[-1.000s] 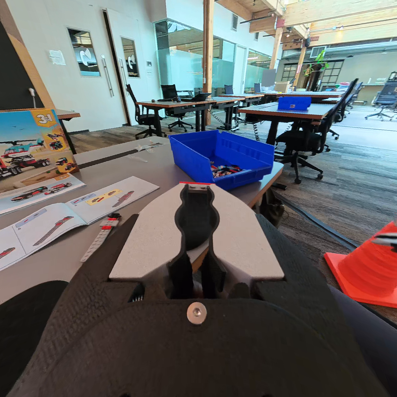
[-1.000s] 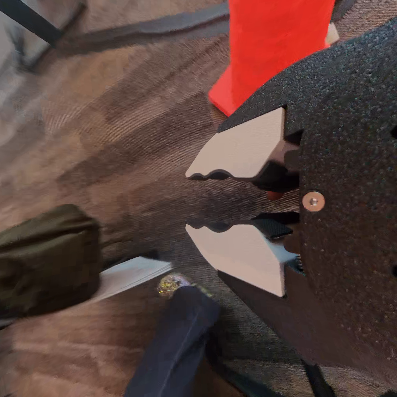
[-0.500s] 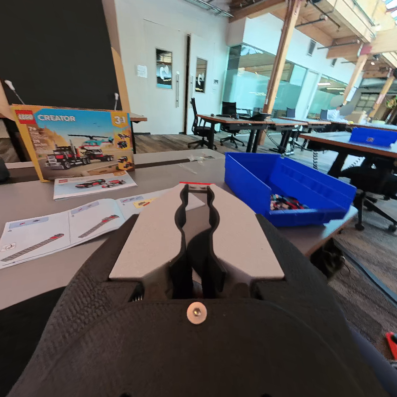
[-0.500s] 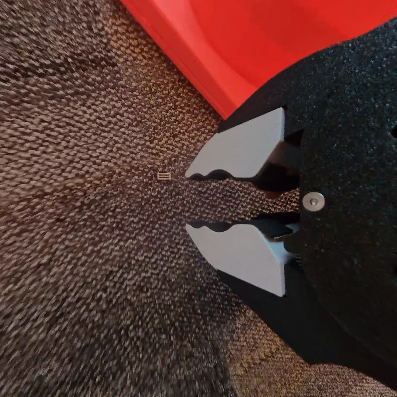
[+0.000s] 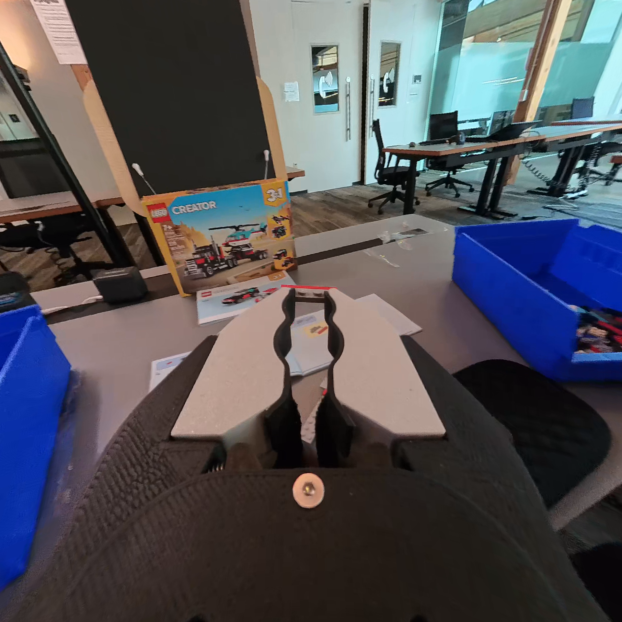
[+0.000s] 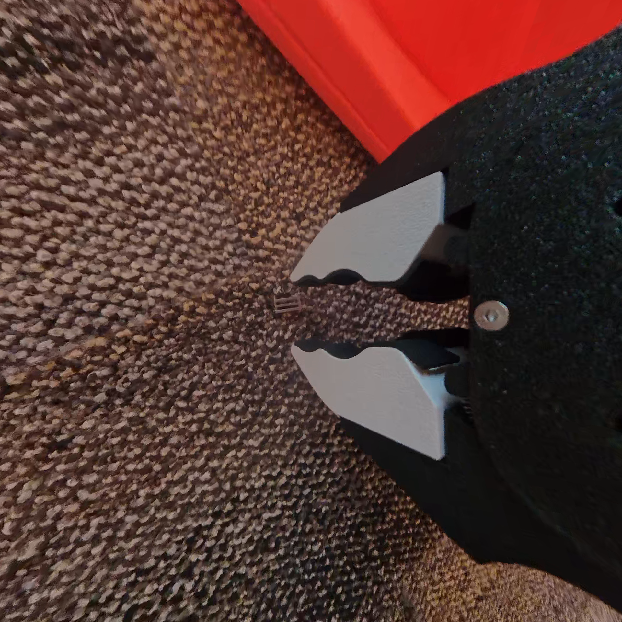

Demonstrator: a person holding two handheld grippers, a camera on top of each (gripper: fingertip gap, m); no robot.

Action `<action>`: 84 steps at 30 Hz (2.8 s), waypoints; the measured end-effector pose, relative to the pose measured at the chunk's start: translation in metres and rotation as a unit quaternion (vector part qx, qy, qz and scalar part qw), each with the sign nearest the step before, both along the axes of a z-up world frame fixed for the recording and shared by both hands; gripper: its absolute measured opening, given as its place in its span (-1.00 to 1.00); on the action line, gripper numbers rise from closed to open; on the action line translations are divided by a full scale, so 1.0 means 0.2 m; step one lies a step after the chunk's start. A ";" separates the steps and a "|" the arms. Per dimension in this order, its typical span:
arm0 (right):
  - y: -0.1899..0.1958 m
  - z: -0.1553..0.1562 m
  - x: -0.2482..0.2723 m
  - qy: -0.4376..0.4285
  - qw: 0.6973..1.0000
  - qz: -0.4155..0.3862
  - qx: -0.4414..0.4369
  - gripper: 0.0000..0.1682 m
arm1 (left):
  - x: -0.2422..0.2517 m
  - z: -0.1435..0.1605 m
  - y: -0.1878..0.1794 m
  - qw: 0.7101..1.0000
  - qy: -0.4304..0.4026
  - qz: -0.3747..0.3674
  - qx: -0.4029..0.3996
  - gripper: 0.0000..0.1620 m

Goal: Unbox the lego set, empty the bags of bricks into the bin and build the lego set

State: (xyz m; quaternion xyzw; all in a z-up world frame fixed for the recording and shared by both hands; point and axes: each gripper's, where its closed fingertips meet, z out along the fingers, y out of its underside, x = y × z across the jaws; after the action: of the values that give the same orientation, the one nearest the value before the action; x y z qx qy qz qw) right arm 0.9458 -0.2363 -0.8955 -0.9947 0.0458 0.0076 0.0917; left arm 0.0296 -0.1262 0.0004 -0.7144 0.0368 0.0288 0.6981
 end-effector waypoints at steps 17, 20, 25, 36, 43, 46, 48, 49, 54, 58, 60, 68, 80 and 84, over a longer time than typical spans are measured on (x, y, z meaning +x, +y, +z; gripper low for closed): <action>0.03 0.21 -0.52 0.065 0.994 -0.006 0.090 -0.91 | -0.23 0.17 -0.54 0.996 -0.009 0.055 0.062 -0.80; 0.06 0.59 -0.89 0.111 0.979 0.079 0.152 -0.91 | -0.16 0.28 -0.70 0.996 -0.013 0.016 0.084 -0.80; -0.01 1.44 -1.33 0.189 0.932 0.158 0.266 -0.91 | -0.09 0.37 -0.95 0.992 -0.036 -0.043 0.109 -0.80; -0.13 3.44 -1.45 0.095 0.815 0.248 0.514 -0.90 | 0.16 0.18 -1.07 0.970 0.019 -0.244 0.020 -0.80; -0.11 4.15 -2.08 0.075 0.737 0.367 0.563 -0.90 | 0.26 0.05 -1.08 0.922 -0.006 -0.386 0.007 -0.80; -0.03 4.31 -2.40 0.089 0.713 0.417 0.556 -0.91 | 0.24 -0.06 -1.05 0.912 0.002 -0.411 -0.009 -0.80; 0.06 4.35 -2.57 0.089 0.710 0.442 0.540 -0.91 | 0.21 -0.14 -1.00 0.905 0.007 -0.424 -0.022 -0.80; 0.11 4.36 -2.65 0.086 0.711 0.452 0.532 -0.90 | 0.19 -0.18 -0.97 0.903 0.008 -0.429 -0.027 -0.80; 0.48 4.24 -2.86 0.038 0.739 0.484 0.468 -0.91 | 0.07 -0.37 -0.74 0.890 -0.001 -0.453 -0.050 -0.80; 0.81 4.21 -2.92 -0.040 0.748 0.510 0.423 -0.91 | -0.03 -0.38 -0.59 0.899 -0.006 -0.434 -0.061 -0.80; 0.92 4.19 -2.93 -0.046 0.753 0.535 0.381 -0.91 | -0.07 -0.33 -0.57 0.908 0.002 -0.414 -0.063 -0.80; 1.09 3.92 -2.89 0.049 0.800 0.569 0.186 -0.91 | 0.07 -0.07 -0.75 0.914 0.036 -0.403 -0.026 -0.80; 1.26 3.74 -2.87 0.035 0.817 0.563 0.117 -0.69 | 0.11 -0.22 -0.74 0.923 0.015 -0.381 -0.058 -0.80; 1.36 3.83 -2.97 0.051 0.775 0.597 0.199 -0.43 | 0.00 -0.25 -0.56 0.927 -0.028 -0.367 -0.068 -0.80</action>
State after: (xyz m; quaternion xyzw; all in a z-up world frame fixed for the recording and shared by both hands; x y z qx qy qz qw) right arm 0.3524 0.0355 -0.1286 -0.7800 -0.5550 0.1207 0.2626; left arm 0.0304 -0.2379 -0.0503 -0.6975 0.2787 -0.2516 0.6103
